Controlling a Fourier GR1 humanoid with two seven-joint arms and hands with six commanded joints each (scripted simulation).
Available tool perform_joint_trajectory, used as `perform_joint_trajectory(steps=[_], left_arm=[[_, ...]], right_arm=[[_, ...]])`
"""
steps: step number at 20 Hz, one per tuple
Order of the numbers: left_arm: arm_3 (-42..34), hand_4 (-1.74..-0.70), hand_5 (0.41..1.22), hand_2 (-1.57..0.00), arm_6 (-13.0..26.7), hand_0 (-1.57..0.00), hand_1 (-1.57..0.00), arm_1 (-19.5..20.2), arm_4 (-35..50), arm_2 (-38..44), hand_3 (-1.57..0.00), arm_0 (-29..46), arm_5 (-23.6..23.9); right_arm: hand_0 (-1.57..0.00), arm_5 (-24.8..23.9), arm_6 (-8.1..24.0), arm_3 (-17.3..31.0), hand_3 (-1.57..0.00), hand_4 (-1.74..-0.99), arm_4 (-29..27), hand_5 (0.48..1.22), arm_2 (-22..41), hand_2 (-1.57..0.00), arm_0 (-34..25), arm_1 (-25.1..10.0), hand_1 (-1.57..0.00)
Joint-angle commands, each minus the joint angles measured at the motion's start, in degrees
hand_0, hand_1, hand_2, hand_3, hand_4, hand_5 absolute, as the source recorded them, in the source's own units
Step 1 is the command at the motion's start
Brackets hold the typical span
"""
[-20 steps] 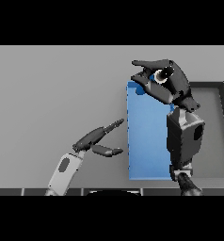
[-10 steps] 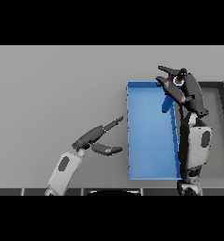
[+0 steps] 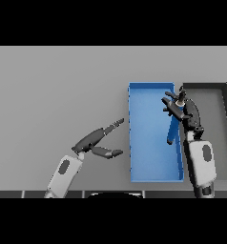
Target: Pick up the blue pipe and place it into the blue bin.
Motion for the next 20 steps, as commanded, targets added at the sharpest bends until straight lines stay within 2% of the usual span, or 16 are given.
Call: perform_joint_trajectory(steps=[1, 2, 4, 6, 7, 8, 10, 11, 13, 14, 16, 18, 20], left_arm=[[0.04, -0.92, 0.476, 0.00, 0.17, 0.00, 0.00, -0.01, -0.21, 0.20, 0.00, -0.12, 0.43], [0.03, -0.92, 0.478, 0.00, 0.01, 0.00, 0.00, -0.38, -0.12, 0.22, 0.00, -0.29, 0.68], [-0.14, -0.92, 0.481, 0.00, 0.02, 0.00, 0.00, -0.56, -0.21, 0.02, 0.00, -0.23, 0.80], [0.36, -0.92, 0.486, 0.00, 0.59, 0.00, 0.00, -0.38, -0.03, 0.65, 0.00, -1.21, 0.85], [0.37, -0.92, 0.489, 0.00, -0.07, 0.00, 0.00, -0.10, -0.11, 0.55, 0.00, -0.72, 0.72], [0.04, -0.92, 0.491, 0.00, -0.46, 0.00, 0.00, 0.24, 0.03, 0.74, 0.00, -0.84, 0.60], [0.07, -0.92, 0.493, 0.00, -0.28, 0.00, 0.00, 0.39, 0.44, 0.85, 0.00, -0.65, 0.25], [0.06, -0.92, 0.493, 0.00, -0.01, 0.00, 0.00, 0.11, 0.49, 0.84, 0.00, -0.89, 0.38], [-0.19, -0.93, 0.494, 0.00, 0.55, 0.00, 0.00, -0.09, 0.84, 0.65, 0.00, -0.26, 0.20], [0.12, -0.93, 0.494, 0.00, 0.72, 0.00, 0.00, -0.16, 0.87, 0.82, 0.00, -0.71, 0.27], [-0.04, -0.93, 0.494, 0.00, 0.50, 0.00, 0.00, -0.20, 0.61, 0.52, 0.00, -0.50, 0.37], [-0.60, -0.93, 0.495, 0.00, -0.27, 0.00, 0.00, 0.13, 0.73, 0.37, 0.00, 0.20, 0.14], [0.26, -0.93, 0.496, 0.00, 0.60, 0.00, 0.00, -0.18, 0.18, 0.54, 0.00, -0.74, 0.66]], right_arm=[[-1.57, -2.37, 0.01, -0.08, -1.57, -1.497, -1.76, 1.221, 2.82, -1.57, 0.95, -1.29, -1.57], [-1.57, -4.59, 0.01, 0.71, -1.26, -1.546, -4.08, 1.221, 5.60, -1.57, 1.24, -3.62, -1.57], [-1.57, -9.52, -0.34, 0.75, -0.80, -1.616, -9.23, 1.221, 9.29, -1.57, 1.69, -7.32, -1.57], [-1.57, -14.29, -0.74, 0.58, -0.51, -1.661, -13.72, 1.221, 13.03, -1.57, 1.23, -10.57, -1.57], [-1.57, -16.73, -0.94, 0.84, -0.41, -1.677, -16.18, 1.171, 14.56, -1.57, 0.66, -11.82, -1.57], [-1.57, -18.95, -0.84, 1.21, -0.45, -1.626, -18.12, 1.161, 16.05, -1.52, 0.35, -12.93, -1.57], [-1.08, -25.36, -0.29, 3.13, -0.29, -1.469, -25.99, 1.148, 22.14, -0.99, -1.36, -18.36, -1.03], [-0.87, -27.73, -0.13, 3.67, -0.23, -1.405, -28.75, 1.137, 25.02, -0.79, -2.82, -21.07, -0.82], [-0.55, -27.14, -0.06, 4.22, -0.15, -1.339, -31.05, 1.108, 29.91, -0.50, -5.66, -24.90, -0.52], [-0.44, -26.31, -0.24, 3.44, -0.12, -1.307, -31.23, 1.068, 33.75, -0.40, -7.59, -27.59, -0.42], [-0.28, -24.73, 0.03, 4.11, -0.08, -1.250, -30.48, 0.962, 37.87, -0.26, -9.42, -30.64, -0.27], [-0.18, -22.62, 0.02, 5.06, -0.05, -1.219, -31.80, 0.870, 43.91, -0.16, -12.64, -32.93, -0.17], [-0.12, -20.63, 0.03, 5.07, -0.03, -1.190, -33.43, 0.809, 48.32, -0.11, -15.05, -35.45, -0.11]])
